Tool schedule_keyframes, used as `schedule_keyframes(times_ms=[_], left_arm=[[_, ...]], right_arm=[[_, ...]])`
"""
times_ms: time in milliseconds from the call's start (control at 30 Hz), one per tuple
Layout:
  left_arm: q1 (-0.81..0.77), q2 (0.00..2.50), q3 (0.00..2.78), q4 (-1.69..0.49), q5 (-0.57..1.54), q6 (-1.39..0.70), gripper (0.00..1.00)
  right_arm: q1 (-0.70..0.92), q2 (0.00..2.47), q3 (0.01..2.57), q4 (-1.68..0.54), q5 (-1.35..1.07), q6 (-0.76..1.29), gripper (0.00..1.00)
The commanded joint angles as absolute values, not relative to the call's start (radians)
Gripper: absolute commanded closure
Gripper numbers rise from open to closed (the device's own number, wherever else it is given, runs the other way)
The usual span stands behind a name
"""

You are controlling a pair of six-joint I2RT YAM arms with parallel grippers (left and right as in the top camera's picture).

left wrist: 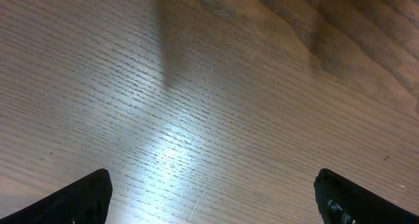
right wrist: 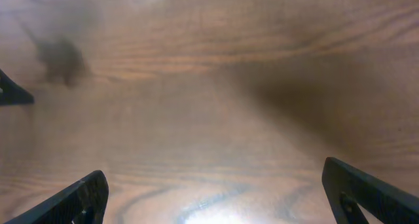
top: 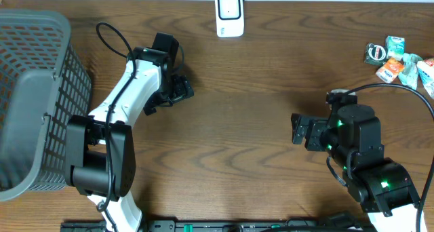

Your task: Scan the item barcode

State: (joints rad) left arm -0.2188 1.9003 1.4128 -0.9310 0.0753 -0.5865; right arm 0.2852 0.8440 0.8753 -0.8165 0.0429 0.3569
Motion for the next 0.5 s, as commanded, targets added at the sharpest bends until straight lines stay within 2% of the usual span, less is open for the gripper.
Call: schedule_keyframes(times_ms=[0,467], left_arm=[[-0.217,1.902,1.407,-0.934,0.066,-0.580,0.02],[-0.217,1.902,1.407,-0.934,0.066,-0.580,0.02]], right_arm=[[0.293,0.836,0.872,-0.850,0.042,0.370,0.01],[0.292,0.844,0.861,-0.908,0.079,0.351,0.01]])
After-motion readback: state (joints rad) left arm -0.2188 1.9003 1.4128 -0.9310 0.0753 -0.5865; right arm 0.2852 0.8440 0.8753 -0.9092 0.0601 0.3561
